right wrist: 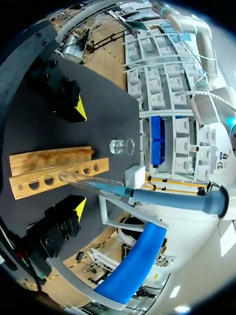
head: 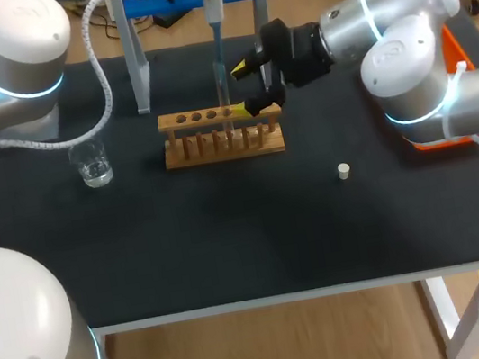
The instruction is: Invert the test tube, pick up the pipette, mount the tip to pipette, aspirate from beaker and dispense into the tube, eject the tip, return the pipette, and cap with the stopper.
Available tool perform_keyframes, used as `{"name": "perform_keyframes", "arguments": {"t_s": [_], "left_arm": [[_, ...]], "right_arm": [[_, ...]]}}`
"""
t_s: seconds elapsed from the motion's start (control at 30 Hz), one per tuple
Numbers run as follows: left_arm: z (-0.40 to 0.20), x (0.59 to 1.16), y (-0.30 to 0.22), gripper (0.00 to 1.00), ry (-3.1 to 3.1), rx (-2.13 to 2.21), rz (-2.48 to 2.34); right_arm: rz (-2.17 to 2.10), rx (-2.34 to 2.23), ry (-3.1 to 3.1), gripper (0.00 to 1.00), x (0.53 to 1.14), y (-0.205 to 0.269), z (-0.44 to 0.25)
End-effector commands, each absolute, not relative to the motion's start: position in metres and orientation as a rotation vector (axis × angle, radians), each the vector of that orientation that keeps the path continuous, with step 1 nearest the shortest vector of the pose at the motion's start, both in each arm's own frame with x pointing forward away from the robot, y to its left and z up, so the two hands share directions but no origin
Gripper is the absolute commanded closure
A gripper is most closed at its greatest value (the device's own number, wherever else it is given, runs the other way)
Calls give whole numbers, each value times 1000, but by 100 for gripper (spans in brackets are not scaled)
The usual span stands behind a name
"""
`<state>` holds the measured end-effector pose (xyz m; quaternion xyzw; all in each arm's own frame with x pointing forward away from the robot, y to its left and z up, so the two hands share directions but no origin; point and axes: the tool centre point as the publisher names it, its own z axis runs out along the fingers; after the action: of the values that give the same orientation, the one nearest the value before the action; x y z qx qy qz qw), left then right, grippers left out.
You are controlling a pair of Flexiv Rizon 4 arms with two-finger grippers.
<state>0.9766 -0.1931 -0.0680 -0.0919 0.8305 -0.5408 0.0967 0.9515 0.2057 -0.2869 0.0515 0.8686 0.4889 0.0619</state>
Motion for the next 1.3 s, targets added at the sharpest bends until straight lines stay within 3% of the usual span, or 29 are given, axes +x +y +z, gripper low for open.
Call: {"name": "perform_keyframes", "arguments": {"t_s": [0.03,1.3], "left_arm": [[-66,974,-193,100,2456,-274,-1597],[-45,970,-200,100,2439,-221,-1564]], "right_arm": [[1477,155,2628,0,952,206,-287],[1477,155,2628,0,952,206,-287]]}}
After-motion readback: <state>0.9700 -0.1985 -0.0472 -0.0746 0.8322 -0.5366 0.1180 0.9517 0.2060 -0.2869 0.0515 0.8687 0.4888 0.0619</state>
